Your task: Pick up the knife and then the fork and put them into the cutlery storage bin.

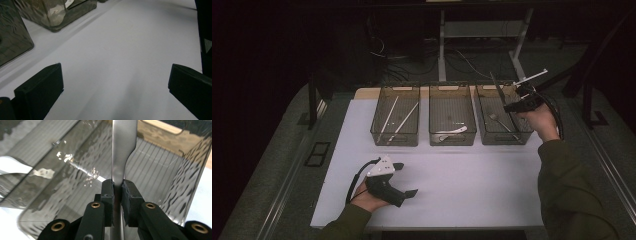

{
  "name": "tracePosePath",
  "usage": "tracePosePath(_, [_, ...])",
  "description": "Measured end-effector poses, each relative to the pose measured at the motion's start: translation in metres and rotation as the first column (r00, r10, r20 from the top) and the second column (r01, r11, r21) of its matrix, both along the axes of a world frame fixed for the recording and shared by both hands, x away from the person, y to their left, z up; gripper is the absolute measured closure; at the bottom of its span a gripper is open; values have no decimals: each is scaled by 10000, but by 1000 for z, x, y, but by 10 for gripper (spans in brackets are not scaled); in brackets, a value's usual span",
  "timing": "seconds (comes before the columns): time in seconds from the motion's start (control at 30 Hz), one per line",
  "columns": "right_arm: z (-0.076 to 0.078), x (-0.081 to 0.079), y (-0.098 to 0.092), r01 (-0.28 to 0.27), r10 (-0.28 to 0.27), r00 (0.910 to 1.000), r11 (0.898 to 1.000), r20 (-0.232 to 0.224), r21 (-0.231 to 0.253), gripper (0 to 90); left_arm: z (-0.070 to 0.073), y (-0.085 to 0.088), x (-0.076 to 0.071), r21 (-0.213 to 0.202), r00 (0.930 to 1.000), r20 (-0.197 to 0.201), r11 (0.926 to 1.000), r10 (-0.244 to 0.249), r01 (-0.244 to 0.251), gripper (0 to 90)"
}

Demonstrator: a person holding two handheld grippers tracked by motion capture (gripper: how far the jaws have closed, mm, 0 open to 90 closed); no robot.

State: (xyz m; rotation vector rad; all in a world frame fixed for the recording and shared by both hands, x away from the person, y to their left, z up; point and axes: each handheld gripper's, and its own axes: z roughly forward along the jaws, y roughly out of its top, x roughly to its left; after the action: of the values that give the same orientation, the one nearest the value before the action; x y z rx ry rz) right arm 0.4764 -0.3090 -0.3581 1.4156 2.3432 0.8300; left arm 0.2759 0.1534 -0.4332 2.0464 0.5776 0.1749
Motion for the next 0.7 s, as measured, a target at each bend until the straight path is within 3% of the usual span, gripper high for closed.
tracePosePath(0.23, [-16, 2, -3, 103, -116, 9993, 9993, -363, -355, 798, 0, 0, 0, -43, 10000, 11, 10000, -1, 1, 0])
tracePosePath(0.57, [-28, 3, -6, 38, -101, 9971, 9965, -751, -839, 797, 0, 0, 0, -26, 10000, -9, 10000, 20, -20, 0])
tracePosePath(0.7, [-33, 6, -5, 44, -146, 9934, 9959, -1135, -900, 794, 0, 0, 0, -27, 10000, -8, 10000, 20, -20, 0])
